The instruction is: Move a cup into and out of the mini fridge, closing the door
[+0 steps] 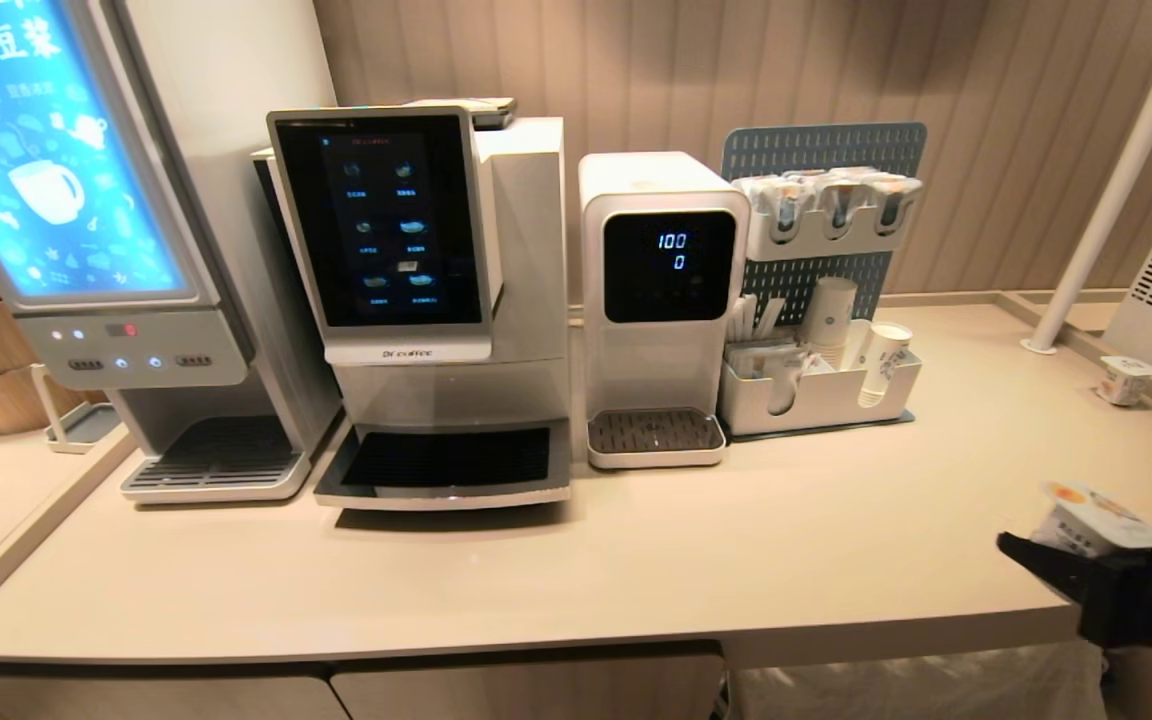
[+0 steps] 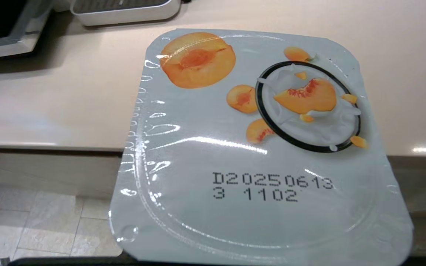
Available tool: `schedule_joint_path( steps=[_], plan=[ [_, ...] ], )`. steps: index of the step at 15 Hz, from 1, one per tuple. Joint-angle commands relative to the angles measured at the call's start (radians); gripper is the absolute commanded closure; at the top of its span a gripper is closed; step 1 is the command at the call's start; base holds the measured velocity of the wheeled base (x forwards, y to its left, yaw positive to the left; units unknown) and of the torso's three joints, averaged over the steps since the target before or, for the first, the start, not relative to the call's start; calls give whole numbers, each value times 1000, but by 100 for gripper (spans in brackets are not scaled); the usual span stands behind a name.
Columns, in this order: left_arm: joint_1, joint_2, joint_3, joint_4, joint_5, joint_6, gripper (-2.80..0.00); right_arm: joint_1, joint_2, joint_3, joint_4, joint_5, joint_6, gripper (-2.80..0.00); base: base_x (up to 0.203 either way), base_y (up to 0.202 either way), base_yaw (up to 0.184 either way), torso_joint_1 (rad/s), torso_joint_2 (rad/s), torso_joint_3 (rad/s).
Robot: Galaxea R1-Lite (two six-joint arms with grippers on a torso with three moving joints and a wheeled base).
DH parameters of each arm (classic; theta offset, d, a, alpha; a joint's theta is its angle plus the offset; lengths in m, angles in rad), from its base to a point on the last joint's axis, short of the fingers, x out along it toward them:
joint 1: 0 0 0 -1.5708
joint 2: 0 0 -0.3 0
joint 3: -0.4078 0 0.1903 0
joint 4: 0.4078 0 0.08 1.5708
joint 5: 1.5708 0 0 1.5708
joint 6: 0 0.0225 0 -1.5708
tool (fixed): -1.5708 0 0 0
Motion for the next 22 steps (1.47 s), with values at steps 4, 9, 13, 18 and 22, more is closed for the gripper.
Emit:
schedule_joint_path(
  steps=[4,9,13,18,22],
  plan=[
    [0,2,2,0,0,-1,0,-10,749,-37,-674,-99,-36,0,0,0,0,0,0,0],
    [0,2,2,0,0,1,0,-32,989,-331,-759,-197,-99,0,0,0,0,0,0,0],
    [0,2,2,0,0,1,0,-57,1021,-546,-519,-203,-123,0,0,0,0,0,0,0],
    [0,2,2,0,0,1,0,-67,1122,-702,-425,-231,-182,0,0,0,0,0,0,0],
    [0,2,2,0,0,1,0,-66,1142,-686,-430,-233,-201,0,0,0,0,0,0,0]
  ],
)
